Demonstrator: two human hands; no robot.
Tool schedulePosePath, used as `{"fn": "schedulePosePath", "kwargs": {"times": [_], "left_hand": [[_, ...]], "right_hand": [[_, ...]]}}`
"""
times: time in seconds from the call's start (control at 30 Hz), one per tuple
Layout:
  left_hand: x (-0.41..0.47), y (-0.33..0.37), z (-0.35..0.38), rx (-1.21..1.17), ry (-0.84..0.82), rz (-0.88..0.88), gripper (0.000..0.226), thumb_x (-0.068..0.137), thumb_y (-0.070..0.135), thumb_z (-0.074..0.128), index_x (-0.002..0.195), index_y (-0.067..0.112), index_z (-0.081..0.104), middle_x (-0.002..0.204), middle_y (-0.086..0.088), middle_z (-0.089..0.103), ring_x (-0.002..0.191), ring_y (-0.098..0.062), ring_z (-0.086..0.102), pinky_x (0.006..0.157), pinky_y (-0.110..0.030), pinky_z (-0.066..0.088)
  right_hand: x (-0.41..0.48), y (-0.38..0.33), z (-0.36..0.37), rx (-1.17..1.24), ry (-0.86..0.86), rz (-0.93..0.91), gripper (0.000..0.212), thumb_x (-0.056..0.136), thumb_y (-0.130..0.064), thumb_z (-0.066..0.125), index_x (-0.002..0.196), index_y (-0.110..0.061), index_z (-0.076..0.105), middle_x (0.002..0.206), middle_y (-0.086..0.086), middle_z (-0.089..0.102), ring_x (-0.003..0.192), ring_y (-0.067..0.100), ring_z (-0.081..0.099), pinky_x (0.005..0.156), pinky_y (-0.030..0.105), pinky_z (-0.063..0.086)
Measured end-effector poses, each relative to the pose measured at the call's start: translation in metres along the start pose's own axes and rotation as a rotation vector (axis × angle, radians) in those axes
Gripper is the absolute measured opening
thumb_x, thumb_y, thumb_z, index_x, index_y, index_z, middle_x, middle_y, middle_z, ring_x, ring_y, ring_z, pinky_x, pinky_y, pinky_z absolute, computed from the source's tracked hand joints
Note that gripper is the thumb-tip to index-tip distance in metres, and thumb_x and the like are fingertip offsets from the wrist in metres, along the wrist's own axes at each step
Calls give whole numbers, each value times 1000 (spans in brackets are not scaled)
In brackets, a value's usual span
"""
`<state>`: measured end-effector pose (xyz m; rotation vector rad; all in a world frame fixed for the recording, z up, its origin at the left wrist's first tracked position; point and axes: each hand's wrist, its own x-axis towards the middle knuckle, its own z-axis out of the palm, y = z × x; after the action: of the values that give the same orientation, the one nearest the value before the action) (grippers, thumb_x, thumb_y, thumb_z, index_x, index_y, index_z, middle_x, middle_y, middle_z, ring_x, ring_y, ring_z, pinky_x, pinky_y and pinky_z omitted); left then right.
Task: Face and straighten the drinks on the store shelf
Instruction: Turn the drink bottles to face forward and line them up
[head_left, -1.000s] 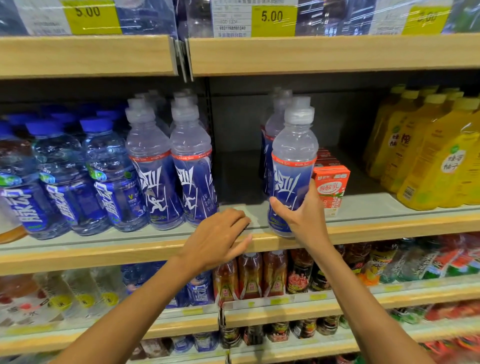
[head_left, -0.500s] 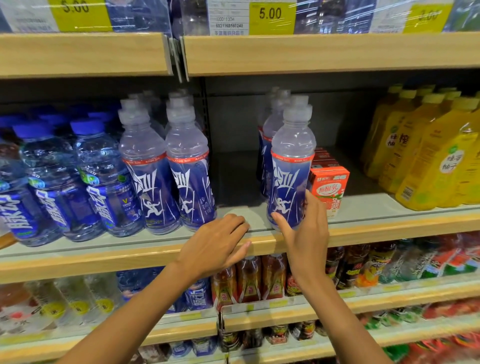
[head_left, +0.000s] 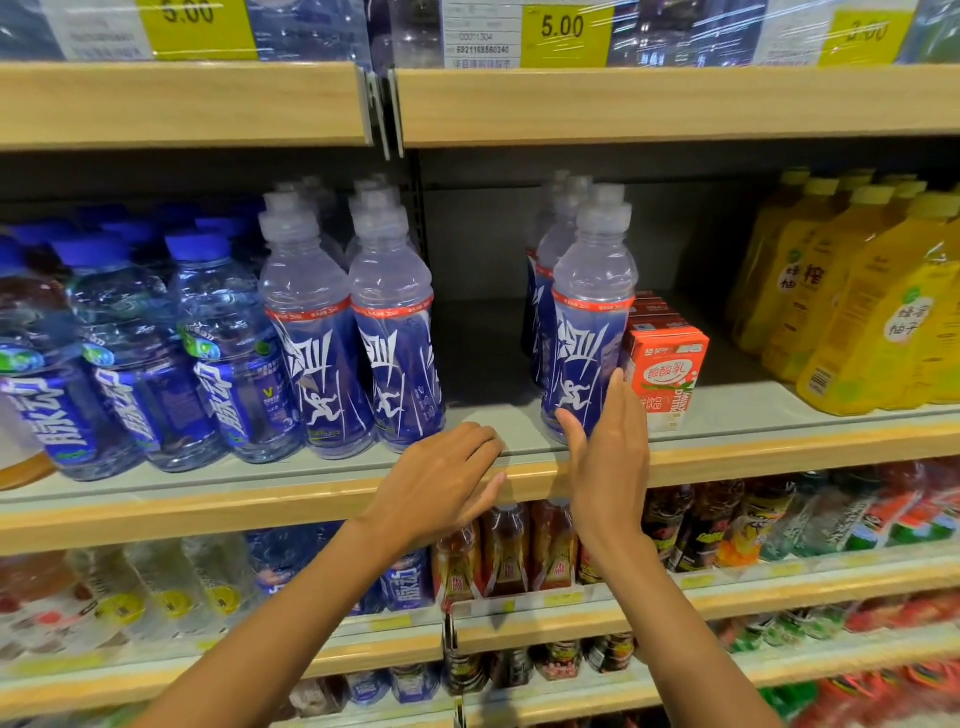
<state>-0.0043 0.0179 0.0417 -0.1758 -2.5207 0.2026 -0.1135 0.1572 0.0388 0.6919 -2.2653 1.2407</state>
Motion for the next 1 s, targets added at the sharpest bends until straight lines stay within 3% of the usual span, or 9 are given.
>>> {"fn": "schedulePosePath", "kwargs": {"times": [0.1, 0.2, 0.3, 0.43, 0.53, 0.67, 0.83, 1.0], "left_hand": [[-22, -5, -6, 1, 143, -34, 30, 93, 24, 48, 101, 4, 69, 100, -9, 69, 86, -18, 65, 71, -25, 54], [-56, -24, -10, 83, 271, -31, 28, 94, 17, 49, 93, 0, 72, 95, -12, 71, 84, -24, 68, 73, -28, 54], [-83, -46, -12, 214, 267, 24, 35, 96, 17, 45, 91, -3, 74, 95, -17, 72, 83, -30, 70, 73, -36, 58], [-97, -66, -10, 277, 208, 139, 38, 97, 18, 41, 99, -3, 73, 101, -18, 71, 87, -31, 71, 75, -38, 58], [-101, -74, -5, 343, 223, 166, 39, 96, 20, 41, 102, 0, 74, 105, -16, 71, 90, -29, 71, 76, -38, 58], [-105, -78, 4, 410, 272, 162, 39, 97, 23, 41, 105, 1, 72, 107, -15, 71, 92, -29, 71, 79, -38, 58], [-106, -80, 5, 443, 300, 186, 34, 91, 25, 51, 116, 1, 57, 107, -15, 71, 93, -27, 69, 81, -36, 56], [-105, -74, -2, 385, 279, 128, 39, 95, 26, 43, 107, 1, 70, 107, -14, 71, 95, -27, 69, 85, -35, 54]], "right_hand": [[-7, -3, -9, 66, 95, -74, 49, 89, -20, 63, 132, -2, 47, 128, 15, 53, 121, 23, 50, 94, 21, 38], [-15, -16, -8, 147, 104, -216, 33, 88, -10, 64, 119, 0, 55, 112, 14, 58, 105, 24, 56, 86, 29, 49], [-18, -40, 9, 302, -104, -244, 36, 89, -13, 64, 123, -5, 53, 115, 6, 57, 106, 15, 54, 92, 27, 46], [-10, -74, 40, 550, -389, -60, 56, 86, -32, 68, 132, -13, 44, 125, 0, 54, 113, 10, 52, 96, 22, 43], [-1, -90, 63, 602, -467, 11, 59, 80, -40, 73, 125, -14, 44, 121, 0, 59, 106, 9, 58, 85, 14, 47], [3, -100, 84, 621, -427, 48, 51, 76, -38, 78, 109, -16, 46, 109, -2, 60, 91, 2, 59, 64, -1, 41], [2, -106, 94, 650, -370, 67, 51, 78, -29, 78, 114, -13, 46, 113, 1, 61, 94, 6, 60, 68, 3, 47], [1, -105, 80, 601, -304, 23, 44, 77, -25, 77, 109, -16, 48, 98, -11, 59, 81, -7, 60, 67, 1, 44]]}}
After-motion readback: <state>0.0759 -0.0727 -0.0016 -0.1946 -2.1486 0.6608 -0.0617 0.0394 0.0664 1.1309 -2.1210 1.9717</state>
